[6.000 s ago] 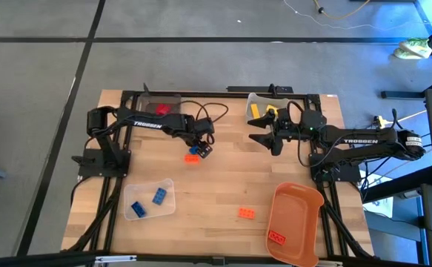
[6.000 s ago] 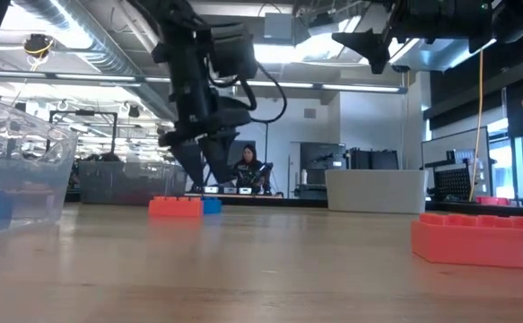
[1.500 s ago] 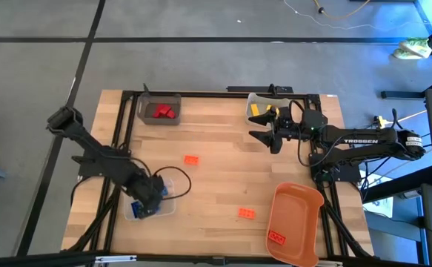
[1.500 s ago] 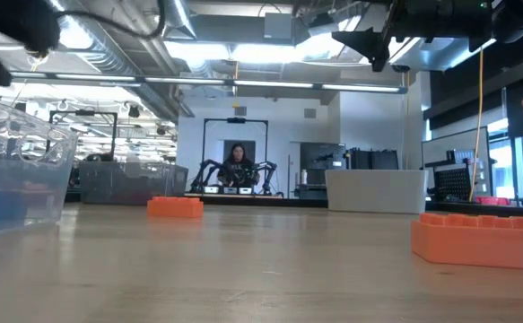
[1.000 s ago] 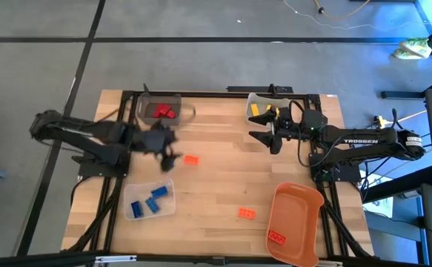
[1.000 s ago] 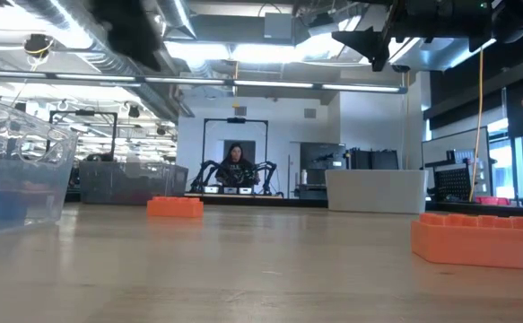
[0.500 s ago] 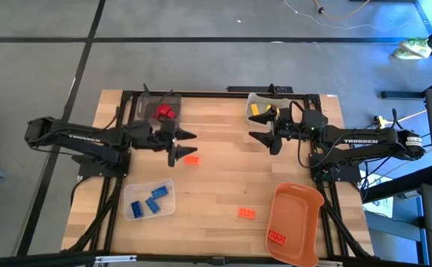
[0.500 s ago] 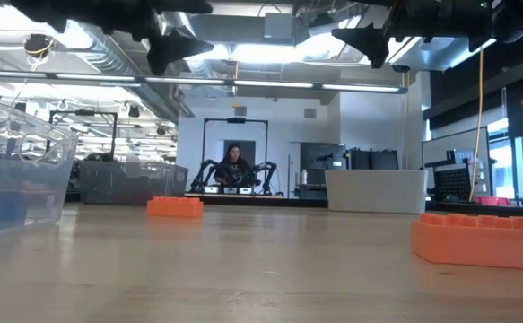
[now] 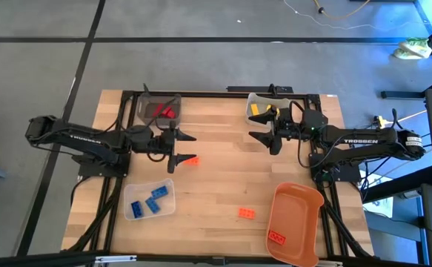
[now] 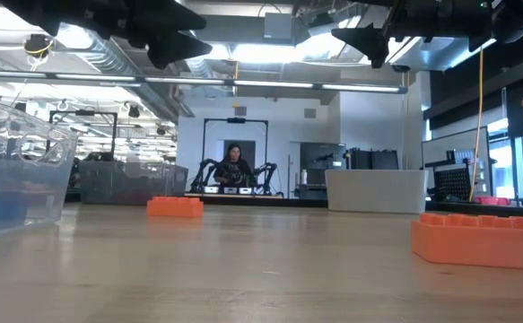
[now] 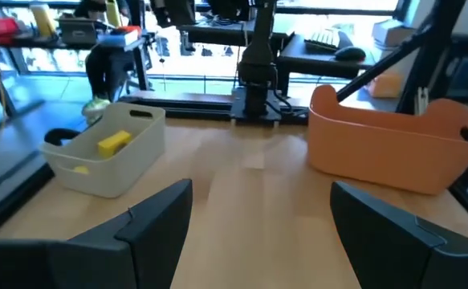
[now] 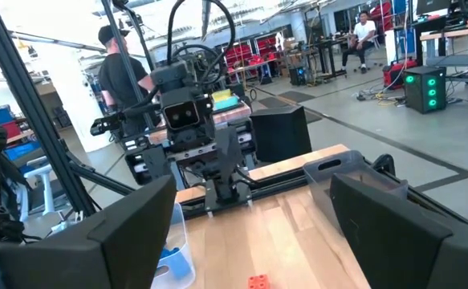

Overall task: Sort & place blocks by color
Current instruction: Put the top orange game piece into the orange bin

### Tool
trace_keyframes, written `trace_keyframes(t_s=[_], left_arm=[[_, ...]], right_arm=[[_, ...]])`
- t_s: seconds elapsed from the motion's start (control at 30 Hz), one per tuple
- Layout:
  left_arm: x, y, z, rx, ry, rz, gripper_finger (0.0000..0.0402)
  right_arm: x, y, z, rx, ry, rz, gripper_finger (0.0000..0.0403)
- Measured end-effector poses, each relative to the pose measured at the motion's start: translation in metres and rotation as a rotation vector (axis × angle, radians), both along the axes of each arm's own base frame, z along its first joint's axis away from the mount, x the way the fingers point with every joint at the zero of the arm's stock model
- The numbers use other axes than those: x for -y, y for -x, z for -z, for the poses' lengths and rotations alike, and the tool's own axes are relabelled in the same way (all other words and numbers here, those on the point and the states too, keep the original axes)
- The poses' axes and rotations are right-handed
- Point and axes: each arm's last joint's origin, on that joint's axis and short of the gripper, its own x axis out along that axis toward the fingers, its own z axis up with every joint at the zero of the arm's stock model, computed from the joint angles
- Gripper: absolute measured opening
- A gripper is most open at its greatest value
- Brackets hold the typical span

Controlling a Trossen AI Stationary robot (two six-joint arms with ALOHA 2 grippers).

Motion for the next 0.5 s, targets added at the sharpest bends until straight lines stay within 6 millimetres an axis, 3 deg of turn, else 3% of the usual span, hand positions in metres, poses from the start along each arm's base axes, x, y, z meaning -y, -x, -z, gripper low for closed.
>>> trace_keyframes(t_s=[0.5], left_arm=[[-0.0006, 0.0, 0.0001, 0.001, 0.018, -0.027, 0.0286]], right_arm=[[0.0, 0.0, 0.0, 0.0, -0.003, 0.0, 0.0335]])
